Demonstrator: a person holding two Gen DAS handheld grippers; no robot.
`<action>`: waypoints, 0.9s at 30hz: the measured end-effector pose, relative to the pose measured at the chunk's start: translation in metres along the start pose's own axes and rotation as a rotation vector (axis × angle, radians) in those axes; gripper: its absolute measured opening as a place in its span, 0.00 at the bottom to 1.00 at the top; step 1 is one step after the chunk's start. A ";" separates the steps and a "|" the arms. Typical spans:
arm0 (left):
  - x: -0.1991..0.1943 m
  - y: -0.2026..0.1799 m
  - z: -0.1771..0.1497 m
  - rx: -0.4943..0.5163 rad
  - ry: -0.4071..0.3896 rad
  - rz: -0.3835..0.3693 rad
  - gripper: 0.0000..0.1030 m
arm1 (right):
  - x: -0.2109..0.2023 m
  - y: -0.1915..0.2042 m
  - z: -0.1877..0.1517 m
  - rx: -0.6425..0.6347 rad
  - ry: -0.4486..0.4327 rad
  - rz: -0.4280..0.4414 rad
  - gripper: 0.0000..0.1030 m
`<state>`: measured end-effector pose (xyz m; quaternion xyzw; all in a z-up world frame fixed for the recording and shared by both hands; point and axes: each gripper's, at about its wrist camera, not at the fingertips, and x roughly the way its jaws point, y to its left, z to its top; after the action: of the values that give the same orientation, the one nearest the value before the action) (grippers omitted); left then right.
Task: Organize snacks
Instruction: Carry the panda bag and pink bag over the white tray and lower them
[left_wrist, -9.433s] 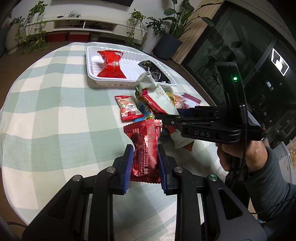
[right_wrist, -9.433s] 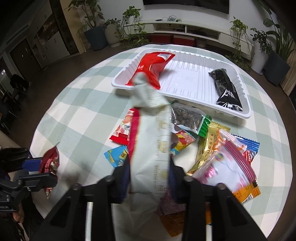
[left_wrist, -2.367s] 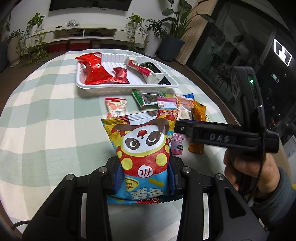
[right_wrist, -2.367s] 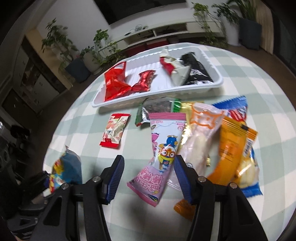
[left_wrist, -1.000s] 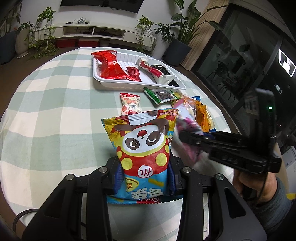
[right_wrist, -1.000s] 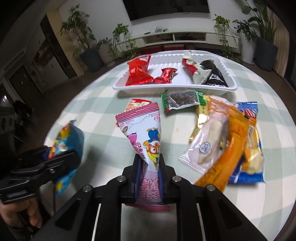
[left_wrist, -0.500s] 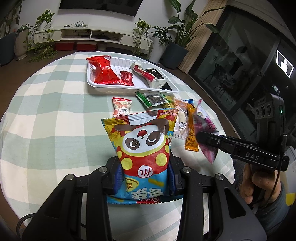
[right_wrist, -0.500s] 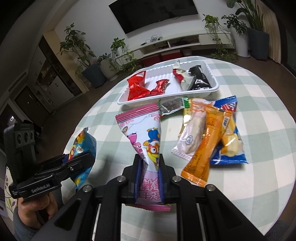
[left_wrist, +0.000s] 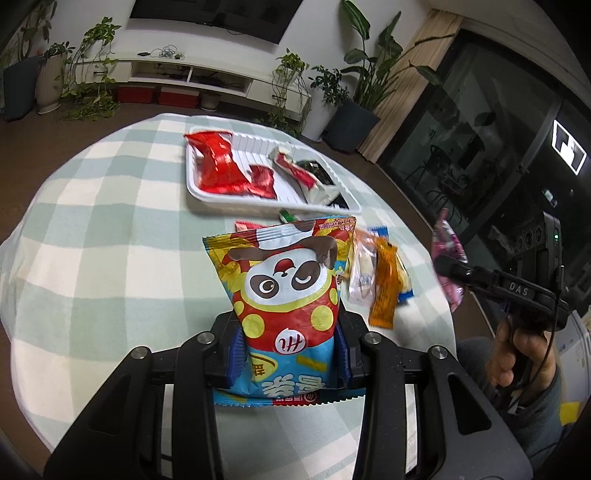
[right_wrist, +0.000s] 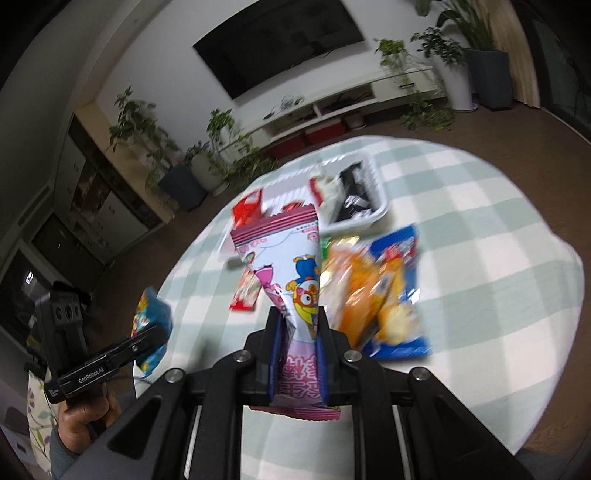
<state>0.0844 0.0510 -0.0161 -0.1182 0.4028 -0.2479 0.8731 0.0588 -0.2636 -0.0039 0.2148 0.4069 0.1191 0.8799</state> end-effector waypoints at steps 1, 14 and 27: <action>-0.001 0.002 0.005 0.001 -0.006 0.005 0.35 | -0.003 -0.005 0.005 0.012 -0.010 0.001 0.17; 0.007 0.008 0.084 0.038 -0.051 0.020 0.35 | -0.015 -0.027 0.071 0.018 -0.104 -0.021 0.17; 0.081 0.012 0.165 0.069 0.006 0.037 0.35 | 0.050 0.026 0.143 -0.105 -0.080 0.043 0.17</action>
<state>0.2589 0.0190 0.0335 -0.0798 0.3986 -0.2461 0.8799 0.2002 -0.2619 0.0574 0.1818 0.3597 0.1505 0.9027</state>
